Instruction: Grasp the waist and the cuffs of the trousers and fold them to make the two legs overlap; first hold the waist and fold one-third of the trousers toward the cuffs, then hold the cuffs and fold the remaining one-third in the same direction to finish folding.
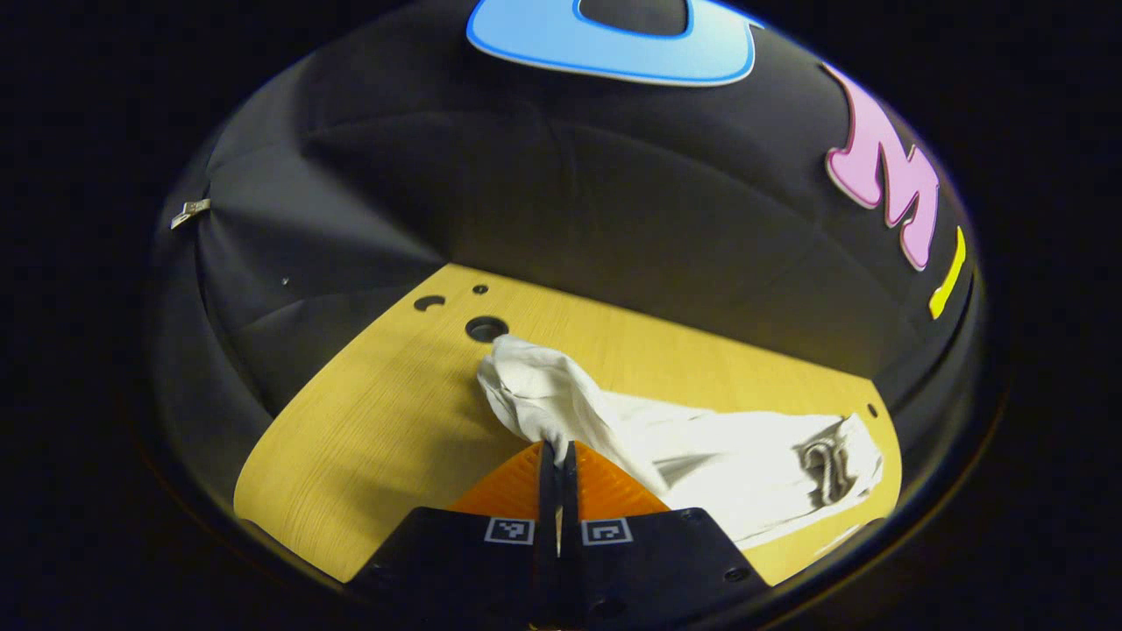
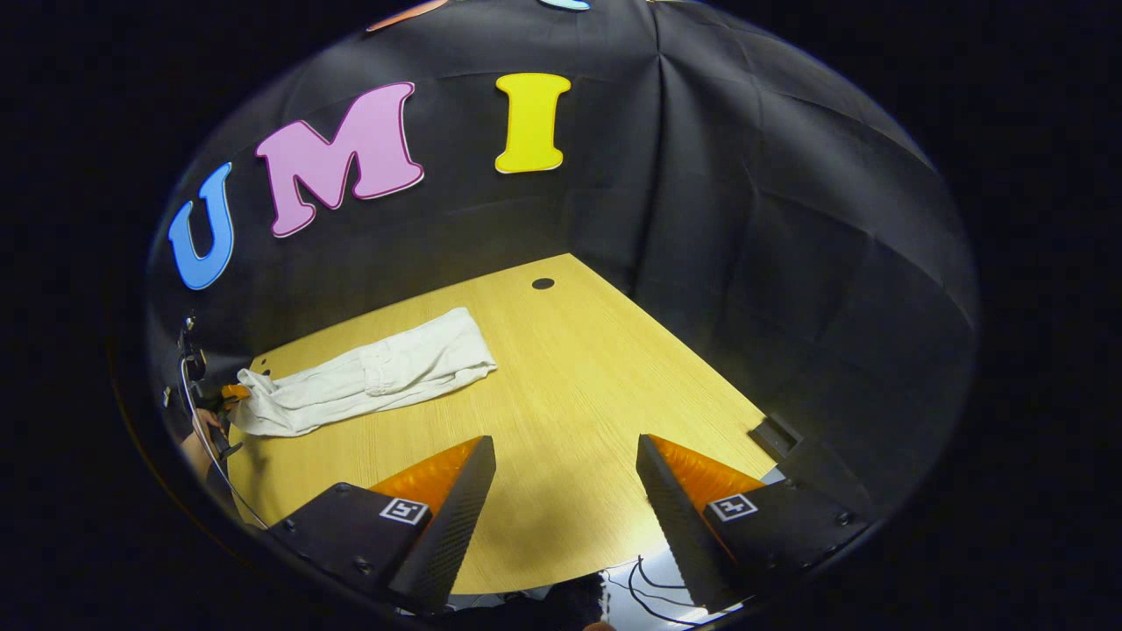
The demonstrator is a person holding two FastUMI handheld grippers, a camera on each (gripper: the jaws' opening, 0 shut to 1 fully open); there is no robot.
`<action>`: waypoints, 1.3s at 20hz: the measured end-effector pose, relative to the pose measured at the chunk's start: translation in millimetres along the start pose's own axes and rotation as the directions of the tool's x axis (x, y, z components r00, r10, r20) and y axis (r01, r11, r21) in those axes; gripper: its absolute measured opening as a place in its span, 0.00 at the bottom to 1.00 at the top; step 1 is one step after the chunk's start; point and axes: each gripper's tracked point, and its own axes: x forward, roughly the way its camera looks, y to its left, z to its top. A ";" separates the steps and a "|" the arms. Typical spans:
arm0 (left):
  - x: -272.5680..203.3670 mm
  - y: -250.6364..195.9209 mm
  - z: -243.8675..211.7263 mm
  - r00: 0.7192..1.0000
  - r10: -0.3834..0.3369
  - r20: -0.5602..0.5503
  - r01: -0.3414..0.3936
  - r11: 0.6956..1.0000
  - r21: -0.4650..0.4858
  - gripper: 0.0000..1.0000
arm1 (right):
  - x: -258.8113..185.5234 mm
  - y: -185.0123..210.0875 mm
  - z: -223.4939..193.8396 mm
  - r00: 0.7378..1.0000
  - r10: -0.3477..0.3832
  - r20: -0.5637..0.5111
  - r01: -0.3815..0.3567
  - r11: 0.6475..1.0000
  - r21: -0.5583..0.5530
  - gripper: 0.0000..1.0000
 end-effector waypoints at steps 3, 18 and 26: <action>-16.8 -37.2 28.4 0.997 -0.045 0.055 0.046 0.999 -0.019 0.05 | 18.3 -9.3 6.4 1.000 0.010 0.011 -0.010 1.000 -0.029 0.99; -74.1 -319.2 83.6 0.950 -0.217 0.223 0.201 0.975 0.092 0.05 | 110.6 -78.7 75.4 0.979 0.205 0.024 -0.199 0.969 -0.149 0.99; -53.4 -454.3 4.9 0.958 -0.258 0.123 0.235 0.957 0.171 0.05 | 142.5 -118.0 80.8 0.969 0.246 0.016 -0.243 0.962 -0.121 1.00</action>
